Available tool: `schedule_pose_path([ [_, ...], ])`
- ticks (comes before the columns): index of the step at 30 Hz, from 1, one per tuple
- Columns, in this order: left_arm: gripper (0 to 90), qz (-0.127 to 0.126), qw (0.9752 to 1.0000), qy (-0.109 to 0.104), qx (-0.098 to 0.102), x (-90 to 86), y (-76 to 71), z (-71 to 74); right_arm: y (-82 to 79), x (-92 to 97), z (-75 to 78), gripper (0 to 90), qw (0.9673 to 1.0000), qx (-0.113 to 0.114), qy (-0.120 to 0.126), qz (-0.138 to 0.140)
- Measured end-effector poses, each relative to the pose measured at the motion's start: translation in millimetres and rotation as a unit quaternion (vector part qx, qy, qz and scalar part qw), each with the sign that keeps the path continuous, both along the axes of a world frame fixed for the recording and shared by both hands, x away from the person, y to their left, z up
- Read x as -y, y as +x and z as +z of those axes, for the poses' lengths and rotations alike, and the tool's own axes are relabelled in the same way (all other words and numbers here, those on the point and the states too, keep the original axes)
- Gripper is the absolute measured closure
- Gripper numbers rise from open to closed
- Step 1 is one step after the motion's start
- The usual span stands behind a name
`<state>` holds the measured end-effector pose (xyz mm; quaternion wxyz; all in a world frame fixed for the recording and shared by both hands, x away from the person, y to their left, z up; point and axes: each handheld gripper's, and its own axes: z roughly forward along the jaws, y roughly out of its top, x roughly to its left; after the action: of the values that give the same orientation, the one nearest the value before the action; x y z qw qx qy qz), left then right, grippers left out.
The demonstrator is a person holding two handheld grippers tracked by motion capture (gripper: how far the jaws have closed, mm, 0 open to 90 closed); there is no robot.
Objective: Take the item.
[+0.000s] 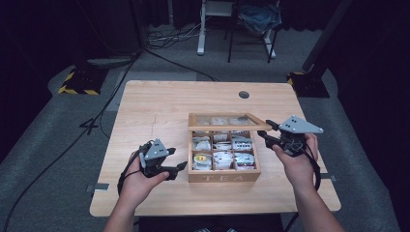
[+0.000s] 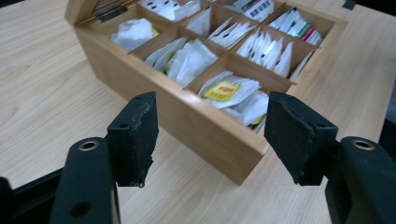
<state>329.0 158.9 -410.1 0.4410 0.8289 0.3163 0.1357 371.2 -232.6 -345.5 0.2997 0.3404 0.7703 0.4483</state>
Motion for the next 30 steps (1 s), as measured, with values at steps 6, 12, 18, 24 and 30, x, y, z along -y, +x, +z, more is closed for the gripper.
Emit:
schedule_pose_path([
  [6,37.9,-0.021,0.9997,-0.010,0.005,16.9,-0.4,3.3,0.2,0.1,0.1,56.8,1.0000,0.001,-0.001,0.000],
  [12,42.3,-0.055,0.9982,-0.024,0.003,39.1,2.5,4.6,0.4,0.1,0.2,56.8,1.0000,0.001,-0.001,0.001],
  [18,52.1,-0.081,0.9958,-0.042,-0.002,53.8,7.1,4.0,0.3,0.1,0.1,56.8,1.0000,0.001,-0.002,0.001],
  [24,62.9,-0.098,0.9931,-0.062,-0.015,62.7,14.6,0.6,0.2,0.1,0.1,56.8,1.0000,0.001,-0.002,0.001],
  [30,66.0,-0.110,0.9921,-0.057,-0.020,78.4,23.3,-7.9,0.2,0.0,0.2,56.8,1.0000,0.001,-0.002,0.001],
])
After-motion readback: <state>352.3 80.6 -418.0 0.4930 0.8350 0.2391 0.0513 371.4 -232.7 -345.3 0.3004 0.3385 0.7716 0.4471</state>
